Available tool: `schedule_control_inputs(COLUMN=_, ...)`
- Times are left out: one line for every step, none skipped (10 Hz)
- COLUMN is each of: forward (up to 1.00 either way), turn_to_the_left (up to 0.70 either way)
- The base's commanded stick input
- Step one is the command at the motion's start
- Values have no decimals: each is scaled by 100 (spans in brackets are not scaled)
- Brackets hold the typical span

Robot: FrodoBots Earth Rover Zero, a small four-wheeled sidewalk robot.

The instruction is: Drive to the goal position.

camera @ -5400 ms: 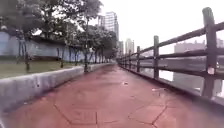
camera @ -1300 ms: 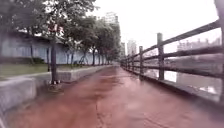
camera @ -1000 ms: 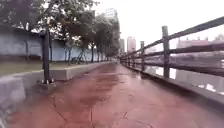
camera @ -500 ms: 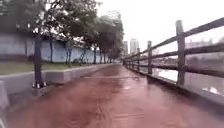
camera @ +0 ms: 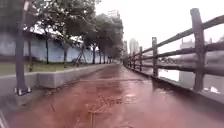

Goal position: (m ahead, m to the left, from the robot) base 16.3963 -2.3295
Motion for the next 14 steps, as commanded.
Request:
schedule_control_inputs(forward=100, turn_to_the_left=40)
schedule_control_inputs(forward=100, turn_to_the_left=40)
schedule_control_inputs(forward=100, turn_to_the_left=39)
schedule_control_inputs(forward=100, turn_to_the_left=39)
schedule_control_inputs(forward=100, turn_to_the_left=39)
schedule_control_inputs(forward=100, turn_to_the_left=35)
schedule_control_inputs(forward=100, turn_to_the_left=25)
schedule_control_inputs(forward=100, turn_to_the_left=15)
schedule_control_inputs(forward=100, turn_to_the_left=2)
schedule_control_inputs(forward=100, turn_to_the_left=0)
schedule_control_inputs(forward=100, turn_to_the_left=0)
schedule_control_inputs(forward=100, turn_to_the_left=0)
schedule_control_inputs(forward=100, turn_to_the_left=0)
schedule_control_inputs(forward=100, turn_to_the_left=0)
